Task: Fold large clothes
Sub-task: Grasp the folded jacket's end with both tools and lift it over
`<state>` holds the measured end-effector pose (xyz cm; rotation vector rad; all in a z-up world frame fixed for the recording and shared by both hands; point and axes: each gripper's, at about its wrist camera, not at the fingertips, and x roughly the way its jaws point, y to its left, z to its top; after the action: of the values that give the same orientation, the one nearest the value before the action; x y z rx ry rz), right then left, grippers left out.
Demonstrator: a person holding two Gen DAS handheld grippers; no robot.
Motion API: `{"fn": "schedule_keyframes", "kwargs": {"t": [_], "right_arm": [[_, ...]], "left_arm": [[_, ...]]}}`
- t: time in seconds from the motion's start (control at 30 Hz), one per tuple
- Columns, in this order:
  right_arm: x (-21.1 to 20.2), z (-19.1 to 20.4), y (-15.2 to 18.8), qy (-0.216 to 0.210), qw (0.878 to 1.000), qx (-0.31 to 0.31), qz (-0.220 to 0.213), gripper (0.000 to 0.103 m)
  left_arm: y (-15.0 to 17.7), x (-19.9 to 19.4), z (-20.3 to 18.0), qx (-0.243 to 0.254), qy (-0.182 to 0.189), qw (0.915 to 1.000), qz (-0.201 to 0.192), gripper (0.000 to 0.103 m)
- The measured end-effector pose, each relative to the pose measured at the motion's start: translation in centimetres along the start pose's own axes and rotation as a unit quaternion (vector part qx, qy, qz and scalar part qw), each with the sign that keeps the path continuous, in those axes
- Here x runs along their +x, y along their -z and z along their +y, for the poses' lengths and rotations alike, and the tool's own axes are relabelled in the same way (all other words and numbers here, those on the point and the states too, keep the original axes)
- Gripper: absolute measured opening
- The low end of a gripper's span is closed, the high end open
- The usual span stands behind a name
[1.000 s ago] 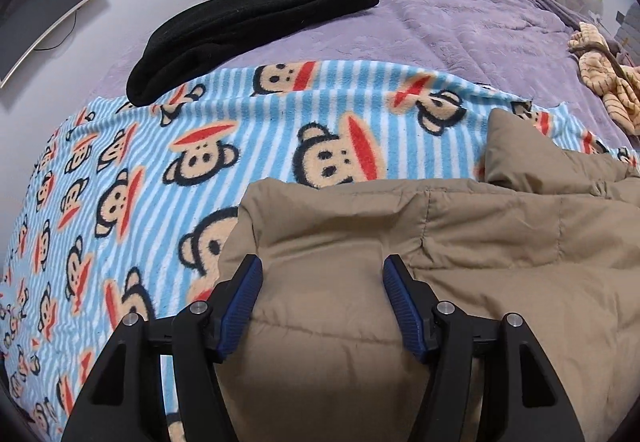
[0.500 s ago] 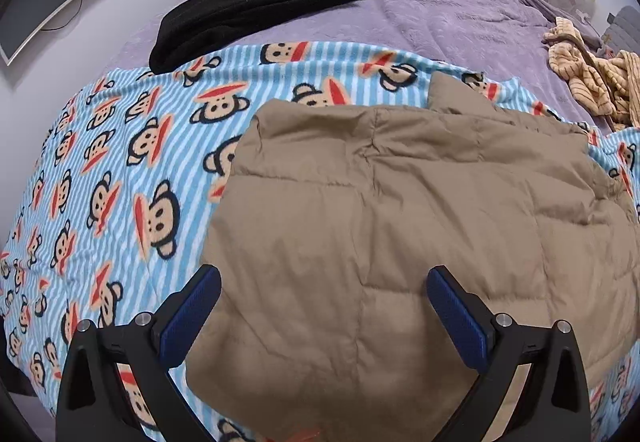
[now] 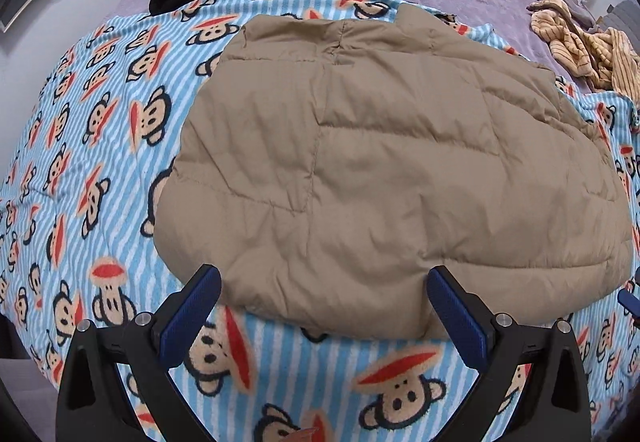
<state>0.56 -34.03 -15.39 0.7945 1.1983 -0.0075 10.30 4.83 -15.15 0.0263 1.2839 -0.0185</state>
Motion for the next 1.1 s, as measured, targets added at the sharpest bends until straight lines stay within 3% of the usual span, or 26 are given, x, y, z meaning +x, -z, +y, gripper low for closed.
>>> {"fn": "schedule_keyframes", "kwargs": {"t": [0.23, 0.3, 0.7, 0.87, 1.1], "right_arm": [[0.4, -2.2, 2.2, -0.013, 0.999, 0.031, 0.024, 0.087], [0.8, -2.6, 2.5, -0.021, 0.999, 0.034, 0.034, 0.103], [1.9, -5.2, 3.7, -0.055, 0.996, 0.056, 0.048, 0.103], [2.8, -6.8, 4.6, -0.055, 0.994, 0.079, 0.05, 0.103], [2.9, -7.1, 4.7, -0.071, 0.99, 0.115, 0.033, 0.103]], "left_arm": [[2.1, -0.5, -0.7, -0.009, -0.007, 0.9999, 0.01, 0.103], [2.7, -0.6, -0.9, -0.015, -0.009, 0.9998, 0.012, 0.103], [5.7, 0.6, -0.3, -0.06, 0.002, 0.9979, 0.023, 0.103], [5.3, 1.4, 1.2, -0.08, 0.072, 0.9939, 0.025, 0.103], [3.8, 1.4, 4.8, -0.148, 0.15, 0.9775, 0.008, 0.103]]}}
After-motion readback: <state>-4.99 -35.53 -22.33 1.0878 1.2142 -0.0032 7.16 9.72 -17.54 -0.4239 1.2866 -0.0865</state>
